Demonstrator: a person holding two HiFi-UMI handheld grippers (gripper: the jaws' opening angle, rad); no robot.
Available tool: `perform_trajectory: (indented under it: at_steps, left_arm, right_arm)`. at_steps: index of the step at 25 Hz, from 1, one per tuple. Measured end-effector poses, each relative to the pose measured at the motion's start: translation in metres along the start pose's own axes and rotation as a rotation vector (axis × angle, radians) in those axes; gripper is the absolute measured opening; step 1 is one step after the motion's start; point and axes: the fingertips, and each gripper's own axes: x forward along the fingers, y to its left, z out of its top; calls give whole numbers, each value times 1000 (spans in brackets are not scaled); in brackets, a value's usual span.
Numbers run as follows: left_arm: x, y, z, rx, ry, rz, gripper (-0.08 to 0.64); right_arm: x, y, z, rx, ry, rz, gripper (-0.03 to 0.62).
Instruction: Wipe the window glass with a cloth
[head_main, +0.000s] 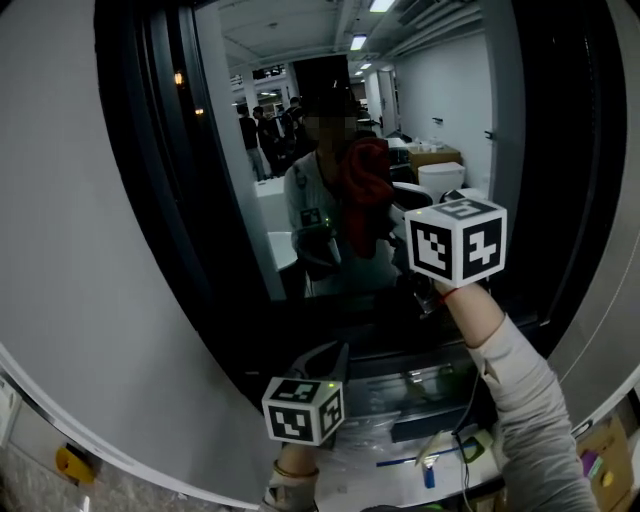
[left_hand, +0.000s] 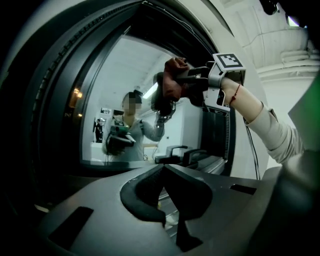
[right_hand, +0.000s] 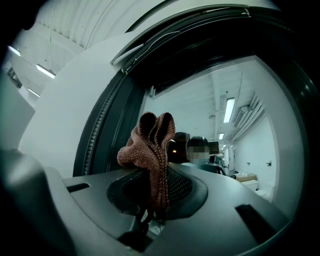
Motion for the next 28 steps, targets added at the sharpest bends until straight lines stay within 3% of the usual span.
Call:
perform_trajectory:
  at_steps: [11,28]
  left_arm:
    - [40,-43,-1,14,15,-122,5]
    - [76,-96,-4,20,29,-230,5]
  right_arm:
    - [-56,-81,-7,-4,20,-174,51]
    - [-143,-191,-18,33,50,-412,51]
